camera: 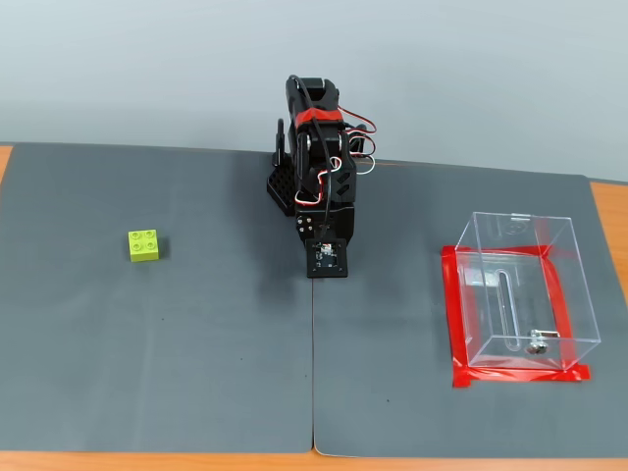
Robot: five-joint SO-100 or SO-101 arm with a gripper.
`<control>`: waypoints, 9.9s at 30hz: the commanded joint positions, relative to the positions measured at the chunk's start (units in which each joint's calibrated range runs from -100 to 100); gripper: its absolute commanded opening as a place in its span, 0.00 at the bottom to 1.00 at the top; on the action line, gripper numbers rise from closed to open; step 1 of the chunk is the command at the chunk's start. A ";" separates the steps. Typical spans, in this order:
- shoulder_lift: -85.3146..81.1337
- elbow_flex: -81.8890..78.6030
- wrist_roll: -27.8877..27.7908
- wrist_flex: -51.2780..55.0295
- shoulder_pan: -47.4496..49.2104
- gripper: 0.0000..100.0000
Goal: Pick the green lego block and place it into the transparent box
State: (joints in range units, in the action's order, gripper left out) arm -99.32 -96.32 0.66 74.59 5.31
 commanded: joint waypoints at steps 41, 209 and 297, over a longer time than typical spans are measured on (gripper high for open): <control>0.00 3.83 -0.11 0.33 -0.27 0.02; 105.04 68.68 0.10 -24.94 -57.71 0.33; 50.95 68.41 0.15 -24.59 -6.69 0.10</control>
State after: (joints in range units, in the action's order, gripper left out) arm -48.09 -28.51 1.20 49.87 -6.34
